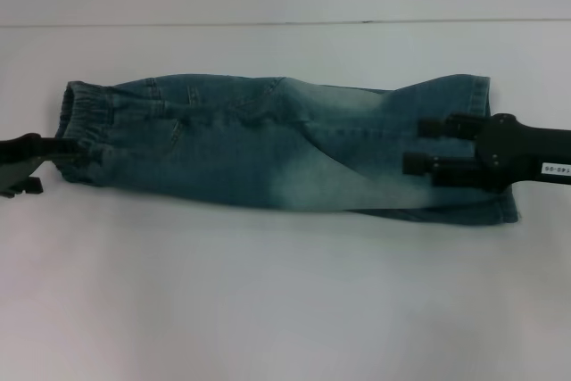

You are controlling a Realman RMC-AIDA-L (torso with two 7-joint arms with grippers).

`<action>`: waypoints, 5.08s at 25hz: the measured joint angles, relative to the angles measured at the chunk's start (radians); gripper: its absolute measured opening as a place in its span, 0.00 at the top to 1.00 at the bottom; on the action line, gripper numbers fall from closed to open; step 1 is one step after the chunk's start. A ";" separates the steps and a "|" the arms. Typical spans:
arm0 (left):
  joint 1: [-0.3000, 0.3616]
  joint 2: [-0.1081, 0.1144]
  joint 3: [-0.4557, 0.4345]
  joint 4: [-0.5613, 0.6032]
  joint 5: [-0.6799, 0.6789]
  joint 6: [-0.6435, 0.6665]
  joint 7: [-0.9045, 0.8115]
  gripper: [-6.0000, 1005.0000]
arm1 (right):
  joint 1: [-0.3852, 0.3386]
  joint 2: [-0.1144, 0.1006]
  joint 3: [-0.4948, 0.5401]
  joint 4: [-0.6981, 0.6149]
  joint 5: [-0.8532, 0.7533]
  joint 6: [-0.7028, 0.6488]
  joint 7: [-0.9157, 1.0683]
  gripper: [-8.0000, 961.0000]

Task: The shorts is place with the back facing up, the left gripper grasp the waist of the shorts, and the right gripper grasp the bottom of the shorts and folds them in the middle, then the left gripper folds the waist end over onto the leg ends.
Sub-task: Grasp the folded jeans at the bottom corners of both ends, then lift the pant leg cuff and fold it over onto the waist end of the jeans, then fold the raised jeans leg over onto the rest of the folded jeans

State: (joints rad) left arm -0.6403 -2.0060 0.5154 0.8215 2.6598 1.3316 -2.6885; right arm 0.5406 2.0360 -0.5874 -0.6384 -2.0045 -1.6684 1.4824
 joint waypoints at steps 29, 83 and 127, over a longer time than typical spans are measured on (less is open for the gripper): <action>-0.038 -0.025 0.006 -0.112 -0.015 -0.193 0.085 0.68 | 0.007 0.024 -0.010 0.003 -0.001 0.050 0.007 0.13; -0.435 -0.012 0.141 0.067 -0.417 0.155 0.256 0.93 | 0.384 0.086 0.096 0.884 0.688 0.842 -0.980 0.94; -0.363 -0.164 0.337 -0.268 -0.594 -0.081 0.478 0.91 | 0.095 0.053 0.833 0.642 0.349 0.544 -0.772 0.94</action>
State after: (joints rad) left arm -1.0037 -2.1700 0.8522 0.5536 2.0657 1.2502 -2.2100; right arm 0.6354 2.0891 0.2451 0.0041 -1.6555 -1.1242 0.7108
